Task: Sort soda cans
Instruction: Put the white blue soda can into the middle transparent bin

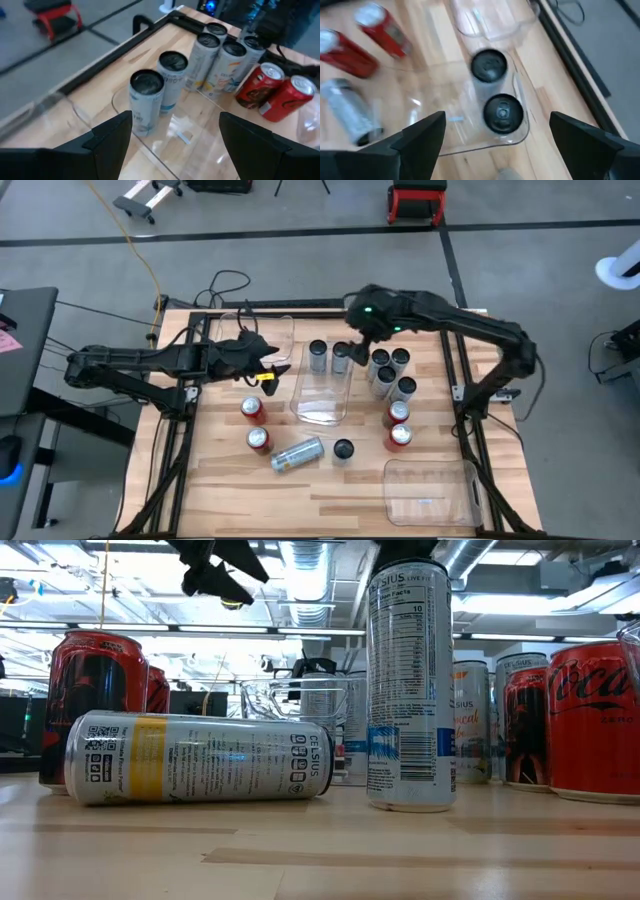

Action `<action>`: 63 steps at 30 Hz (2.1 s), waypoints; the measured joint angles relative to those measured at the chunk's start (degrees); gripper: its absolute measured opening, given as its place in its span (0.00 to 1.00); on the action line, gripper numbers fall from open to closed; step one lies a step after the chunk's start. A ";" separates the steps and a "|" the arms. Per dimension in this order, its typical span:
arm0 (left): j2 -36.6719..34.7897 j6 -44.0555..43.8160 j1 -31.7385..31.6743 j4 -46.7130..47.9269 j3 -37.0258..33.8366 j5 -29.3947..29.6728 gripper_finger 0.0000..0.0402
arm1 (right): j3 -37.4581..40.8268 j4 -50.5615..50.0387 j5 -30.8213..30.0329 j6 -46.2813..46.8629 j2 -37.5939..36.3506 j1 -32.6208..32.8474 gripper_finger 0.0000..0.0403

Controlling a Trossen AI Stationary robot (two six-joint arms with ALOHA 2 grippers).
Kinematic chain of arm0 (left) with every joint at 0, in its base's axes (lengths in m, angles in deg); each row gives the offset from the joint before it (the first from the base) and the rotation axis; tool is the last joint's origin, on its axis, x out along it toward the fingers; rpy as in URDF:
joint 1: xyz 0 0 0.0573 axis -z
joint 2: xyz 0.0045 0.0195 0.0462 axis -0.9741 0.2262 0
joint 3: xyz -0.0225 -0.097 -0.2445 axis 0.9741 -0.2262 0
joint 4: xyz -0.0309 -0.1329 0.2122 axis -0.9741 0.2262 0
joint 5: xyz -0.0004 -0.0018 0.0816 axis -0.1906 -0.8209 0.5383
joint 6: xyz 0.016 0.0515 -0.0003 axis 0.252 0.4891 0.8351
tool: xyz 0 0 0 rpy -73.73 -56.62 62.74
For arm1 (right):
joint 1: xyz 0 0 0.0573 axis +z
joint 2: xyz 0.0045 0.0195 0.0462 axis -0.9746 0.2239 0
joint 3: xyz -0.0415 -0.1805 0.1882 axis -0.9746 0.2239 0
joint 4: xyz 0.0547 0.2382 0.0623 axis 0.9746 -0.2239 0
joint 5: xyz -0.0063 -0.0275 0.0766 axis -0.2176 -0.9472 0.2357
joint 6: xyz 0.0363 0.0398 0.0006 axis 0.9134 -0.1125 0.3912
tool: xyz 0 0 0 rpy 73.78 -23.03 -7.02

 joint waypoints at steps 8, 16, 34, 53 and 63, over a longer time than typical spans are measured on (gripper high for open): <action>0.00 4.71 0.04 -4.65 0.00 -7.59 0.71 | -0.02 -2.58 3.04 0.38 -7.33 6.69 0.92; 0.00 0.56 3.85 -13.27 0.00 -14.64 0.60 | 1.68 -3.63 9.20 -3.93 -9.53 15.77 0.92; 11.54 -3.36 18.67 -19.23 0.00 -12.67 0.53 | 2.38 3.45 11.77 -0.12 3.10 33.08 0.92; 17.04 -4.44 25.40 -18.50 0.00 -11.72 0.53 | 2.25 4.13 6.87 12.33 15.23 35.08 0.92; 17.38 -4.33 26.34 -18.27 0.00 -9.80 0.53 | 2.32 -0.69 0.94 14.17 15.96 36.36 0.92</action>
